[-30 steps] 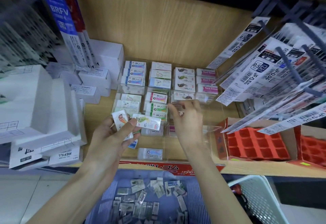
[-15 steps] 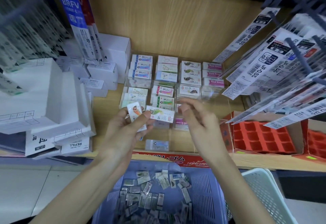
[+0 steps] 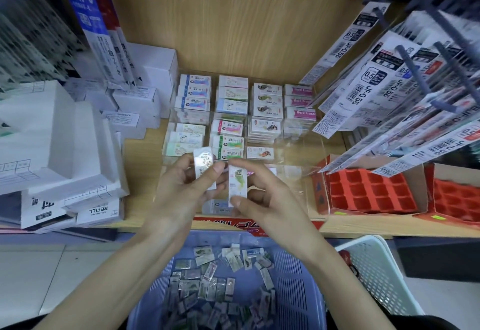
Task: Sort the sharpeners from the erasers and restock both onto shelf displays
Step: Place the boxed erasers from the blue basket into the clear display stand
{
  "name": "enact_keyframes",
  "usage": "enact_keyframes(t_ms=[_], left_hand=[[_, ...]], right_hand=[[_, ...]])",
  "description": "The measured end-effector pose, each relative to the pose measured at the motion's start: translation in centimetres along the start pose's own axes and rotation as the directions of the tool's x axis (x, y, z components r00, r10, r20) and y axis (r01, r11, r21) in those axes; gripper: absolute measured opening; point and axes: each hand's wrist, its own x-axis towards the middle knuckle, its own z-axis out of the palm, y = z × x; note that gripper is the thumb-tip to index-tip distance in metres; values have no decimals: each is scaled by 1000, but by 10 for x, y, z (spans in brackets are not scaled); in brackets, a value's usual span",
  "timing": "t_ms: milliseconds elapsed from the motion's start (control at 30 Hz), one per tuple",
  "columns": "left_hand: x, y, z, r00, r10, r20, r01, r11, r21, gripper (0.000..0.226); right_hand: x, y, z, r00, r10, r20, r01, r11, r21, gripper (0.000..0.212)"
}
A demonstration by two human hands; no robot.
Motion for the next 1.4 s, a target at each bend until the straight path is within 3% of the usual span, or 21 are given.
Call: enact_keyframes(t_ms=[200,367,467,567,733,1000,1100,1233,1300,1400], left_hand=[[5,3,-8,993,-54,-107,51,998,-29,13],[4,3,-6,990,-125,-71,119,989,-83,16],[8,5,-2,980,-185,-70,174,975,-139,21],[12,8,0,959,-275,-75,253,941,-224,27],[14,9,2,951,-299,-76,274,932,-235,29],[13,7,6,969,-248,-14,237,940,-244,28],[14,9,9,965,-263,-15,255,946,-199,28],[10,3,8,989,-145,-14,144,987,-66,23],[9,1,6,993,-107,-38,107,994,0,25],[11,0,5,996,-79,-48,81,995,57,25]], right_hand=[[9,8,-7,966,54,-252,-21,991,132,53],[14,10,-8,961,50,-273,-4,986,165,57],[16,15,-7,950,75,-304,-21,984,178,49],[15,22,-14,899,117,-421,-45,983,176,39],[12,31,-36,774,121,-622,-4,982,186,26],[43,27,-32,727,35,-685,-14,999,36,18],[49,27,-29,741,119,-661,-31,989,143,13],[46,29,-35,776,152,-612,-15,975,222,10],[43,29,-43,816,116,-566,-60,991,116,17],[44,25,-57,874,-27,-484,-121,955,-272,23]])
